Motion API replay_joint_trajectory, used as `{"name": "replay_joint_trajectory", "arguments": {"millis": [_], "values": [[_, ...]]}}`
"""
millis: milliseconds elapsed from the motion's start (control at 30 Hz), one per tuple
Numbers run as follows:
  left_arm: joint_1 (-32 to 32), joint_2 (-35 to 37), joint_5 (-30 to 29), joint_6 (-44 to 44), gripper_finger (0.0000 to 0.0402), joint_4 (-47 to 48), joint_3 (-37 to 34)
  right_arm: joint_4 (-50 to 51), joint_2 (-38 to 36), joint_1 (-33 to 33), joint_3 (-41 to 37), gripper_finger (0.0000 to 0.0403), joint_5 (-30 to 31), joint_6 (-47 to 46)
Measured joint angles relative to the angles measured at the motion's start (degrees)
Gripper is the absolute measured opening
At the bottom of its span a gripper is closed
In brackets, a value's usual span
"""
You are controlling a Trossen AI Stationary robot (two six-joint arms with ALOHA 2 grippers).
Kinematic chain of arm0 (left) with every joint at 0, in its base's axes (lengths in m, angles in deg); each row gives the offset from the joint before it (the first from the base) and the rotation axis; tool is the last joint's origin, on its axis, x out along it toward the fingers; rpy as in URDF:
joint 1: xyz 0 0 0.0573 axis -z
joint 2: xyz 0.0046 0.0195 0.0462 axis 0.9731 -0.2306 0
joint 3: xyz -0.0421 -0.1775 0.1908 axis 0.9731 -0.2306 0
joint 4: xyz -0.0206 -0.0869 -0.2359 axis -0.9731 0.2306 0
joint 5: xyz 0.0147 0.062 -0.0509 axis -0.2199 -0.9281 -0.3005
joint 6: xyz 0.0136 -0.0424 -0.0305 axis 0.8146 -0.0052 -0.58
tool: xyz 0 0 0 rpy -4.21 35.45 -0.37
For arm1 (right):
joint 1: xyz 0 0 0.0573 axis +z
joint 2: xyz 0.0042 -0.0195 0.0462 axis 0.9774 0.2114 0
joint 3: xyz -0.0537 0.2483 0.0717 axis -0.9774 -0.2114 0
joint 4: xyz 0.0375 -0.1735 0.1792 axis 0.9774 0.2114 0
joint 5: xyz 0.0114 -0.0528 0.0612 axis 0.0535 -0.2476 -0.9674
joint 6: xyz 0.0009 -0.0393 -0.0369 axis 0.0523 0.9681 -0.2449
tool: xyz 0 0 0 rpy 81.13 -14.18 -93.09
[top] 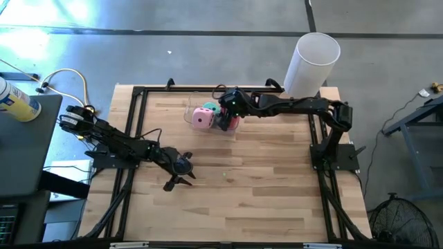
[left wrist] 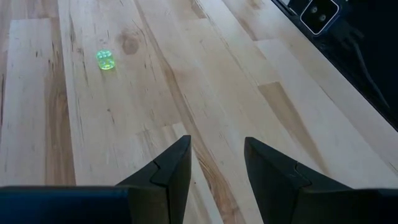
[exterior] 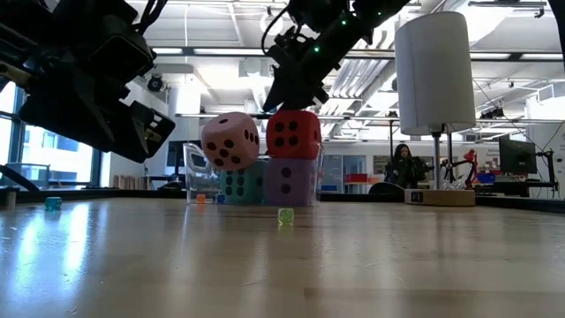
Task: Pick & Place Dice
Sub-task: Put the blue dice into the transparent bin
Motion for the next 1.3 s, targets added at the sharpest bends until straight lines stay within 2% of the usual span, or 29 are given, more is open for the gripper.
{"name": "replay_joint_trajectory", "arguments": {"millis": [233,600,800,967,1133,1300], "values": [[0.0,0.0,0.0,-0.63,0.0144,-0.04,0.0,-0.99,0.0,1.61,-0.01,0.0215,0.44,11.69],[0.02,0.0,0.95,-0.63,0.0144,-0.17,0.0,-1.29,1.49,3.68,-0.01,0.0215,9.21,18.91],[0.02,0.0,1.17,-1.07,0.0144,-0.18,0.0,-2.63,3.45,3.76,0.1,0.0215,8.15,19.32],[0.02,0.0,1.18,-1.29,0.0144,-0.03,0.0,-5.06,4.42,4.47,0.09,0.0215,10.13,21.21],[0.02,0.0,1.2,-1.28,0.0144,0.33,0.0,-8.2,4.5,6.39,-0.12,0.0215,14.9,24.58],[0.0,0.0,1.25,-3.32,0.0144,1.33,0.0,-10.39,4.25,9.96,-0.1,0.0215,23.6,30.0]]}}
